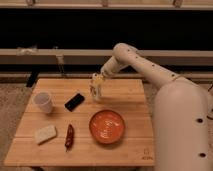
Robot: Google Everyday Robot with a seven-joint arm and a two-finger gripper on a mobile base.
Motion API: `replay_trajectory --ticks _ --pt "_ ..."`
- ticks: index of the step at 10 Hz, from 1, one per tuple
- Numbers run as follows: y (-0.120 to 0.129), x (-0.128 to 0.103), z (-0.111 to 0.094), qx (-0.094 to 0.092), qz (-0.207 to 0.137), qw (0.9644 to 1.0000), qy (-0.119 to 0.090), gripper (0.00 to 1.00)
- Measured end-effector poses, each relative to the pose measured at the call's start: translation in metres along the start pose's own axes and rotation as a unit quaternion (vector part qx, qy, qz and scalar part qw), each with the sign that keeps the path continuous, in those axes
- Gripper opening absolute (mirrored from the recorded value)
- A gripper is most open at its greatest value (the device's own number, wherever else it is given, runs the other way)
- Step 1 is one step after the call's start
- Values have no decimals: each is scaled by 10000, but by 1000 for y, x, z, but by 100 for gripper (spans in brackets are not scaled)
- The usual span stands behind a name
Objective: Stand the bottle upright
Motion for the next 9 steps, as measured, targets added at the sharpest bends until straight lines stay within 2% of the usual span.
replay_trajectory --ticks 5,6,7,8,9 --pt "-2 3 10 -45 56 10000 67 1" --pt "-3 4 16 -34 115 9998 168 30" --pt "-4 4 17 -30 152 9997 183 43" --pt "-5 5 18 -39 169 9997 197 50" --pt "-6 5 20 -50 197 9996 205 64"
